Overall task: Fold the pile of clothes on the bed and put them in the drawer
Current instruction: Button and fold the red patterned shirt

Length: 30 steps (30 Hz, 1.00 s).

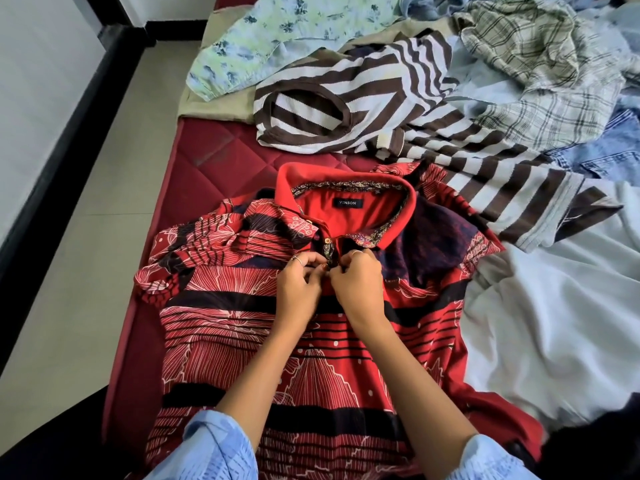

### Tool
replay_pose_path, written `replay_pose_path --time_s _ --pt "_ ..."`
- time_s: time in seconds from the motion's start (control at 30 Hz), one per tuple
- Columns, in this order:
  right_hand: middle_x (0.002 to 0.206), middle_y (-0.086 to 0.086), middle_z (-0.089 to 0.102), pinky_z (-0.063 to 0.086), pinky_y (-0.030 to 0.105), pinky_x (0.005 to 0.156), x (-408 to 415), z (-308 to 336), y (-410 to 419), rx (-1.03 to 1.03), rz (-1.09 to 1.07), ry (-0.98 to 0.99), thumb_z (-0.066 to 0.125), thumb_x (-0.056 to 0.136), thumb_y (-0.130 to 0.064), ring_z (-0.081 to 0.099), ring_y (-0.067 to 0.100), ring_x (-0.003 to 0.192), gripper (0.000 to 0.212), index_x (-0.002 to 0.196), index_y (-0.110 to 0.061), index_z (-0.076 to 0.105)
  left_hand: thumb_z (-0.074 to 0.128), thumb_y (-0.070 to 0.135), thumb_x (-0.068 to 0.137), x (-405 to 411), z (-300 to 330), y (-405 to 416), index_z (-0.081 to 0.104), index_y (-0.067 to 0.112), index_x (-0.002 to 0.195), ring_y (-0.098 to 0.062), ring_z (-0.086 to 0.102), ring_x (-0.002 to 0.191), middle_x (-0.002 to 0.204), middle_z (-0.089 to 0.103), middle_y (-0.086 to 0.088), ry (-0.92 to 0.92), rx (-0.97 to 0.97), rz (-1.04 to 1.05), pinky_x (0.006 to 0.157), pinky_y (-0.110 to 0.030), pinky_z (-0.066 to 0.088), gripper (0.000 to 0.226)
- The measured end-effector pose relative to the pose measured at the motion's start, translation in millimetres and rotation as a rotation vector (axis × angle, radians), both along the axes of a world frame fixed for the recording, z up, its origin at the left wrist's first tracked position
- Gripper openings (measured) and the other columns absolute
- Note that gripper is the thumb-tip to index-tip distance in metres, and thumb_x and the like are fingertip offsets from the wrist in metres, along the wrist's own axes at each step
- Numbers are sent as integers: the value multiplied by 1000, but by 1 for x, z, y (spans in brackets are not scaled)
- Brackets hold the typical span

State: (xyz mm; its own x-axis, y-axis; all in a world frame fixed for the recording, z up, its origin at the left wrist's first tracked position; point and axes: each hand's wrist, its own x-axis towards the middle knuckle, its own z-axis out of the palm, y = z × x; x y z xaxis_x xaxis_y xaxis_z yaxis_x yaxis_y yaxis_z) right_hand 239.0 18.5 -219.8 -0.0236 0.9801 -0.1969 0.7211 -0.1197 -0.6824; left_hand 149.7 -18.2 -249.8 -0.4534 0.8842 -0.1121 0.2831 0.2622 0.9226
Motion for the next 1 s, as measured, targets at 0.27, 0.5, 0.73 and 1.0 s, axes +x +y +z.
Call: replay_pose_path --time_s 0.27,0.5,0.73,1.0 --pt "119 16 53 43 40 83 -8 -4 3 36 24 -154 53 90 -15 52 36 109 24 107 0 60 59 -1 88 4 0 -5 64 16 92 -11 64 76 89 68 -3 126 47 11 70 -17 47 18" --pt "78 4 64 51 34 68 18 -19 -5 103 -23 199 65 84 -19 61 15 69 9 89 -11 66 61 2 88 18 19 5 68 9 91 -8 60 75 83 66 4 74 -36 115 66 -2 40 11" --pt "66 0 65 49 23 59 30 -15 -3 -29 -18 494 64 86 -10 55 3 58 6 80 -8 63 63 5 88 30 29 4 71 12 93 -8 64 77 84 69 5 67 2 124 70 -5 44 12" --pt "73 1 68 52 31 68 33 -24 -3 -24 -40 590 65 87 -12 59 6 65 5 82 -13 67 63 6 88 33 33 2 70 20 89 1 64 76 80 68 11 -9 -26 149 67 -4 44 16"
